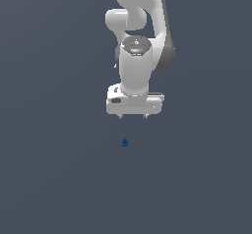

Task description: Pick up the object and move it to a goal position.

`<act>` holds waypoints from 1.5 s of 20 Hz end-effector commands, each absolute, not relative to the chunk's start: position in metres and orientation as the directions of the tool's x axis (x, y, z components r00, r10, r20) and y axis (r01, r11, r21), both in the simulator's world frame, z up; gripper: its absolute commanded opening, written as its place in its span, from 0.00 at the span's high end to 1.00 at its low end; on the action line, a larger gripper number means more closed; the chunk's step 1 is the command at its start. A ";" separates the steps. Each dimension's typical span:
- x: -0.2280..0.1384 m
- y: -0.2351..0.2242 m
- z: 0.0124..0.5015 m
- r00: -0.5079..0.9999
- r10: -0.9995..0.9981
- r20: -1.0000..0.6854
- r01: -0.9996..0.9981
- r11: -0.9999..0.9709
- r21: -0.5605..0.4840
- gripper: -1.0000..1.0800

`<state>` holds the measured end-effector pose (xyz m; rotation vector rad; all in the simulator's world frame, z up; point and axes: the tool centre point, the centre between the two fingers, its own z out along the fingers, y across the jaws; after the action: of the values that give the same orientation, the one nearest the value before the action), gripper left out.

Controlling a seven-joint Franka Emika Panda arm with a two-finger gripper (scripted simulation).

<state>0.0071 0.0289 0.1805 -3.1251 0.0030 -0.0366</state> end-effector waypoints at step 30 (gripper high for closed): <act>0.034 0.009 0.125 0.664 -0.748 -0.011 -0.748 -0.664 -0.015 0.04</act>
<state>0.0331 0.0098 0.1277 -2.8760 1.2153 0.0057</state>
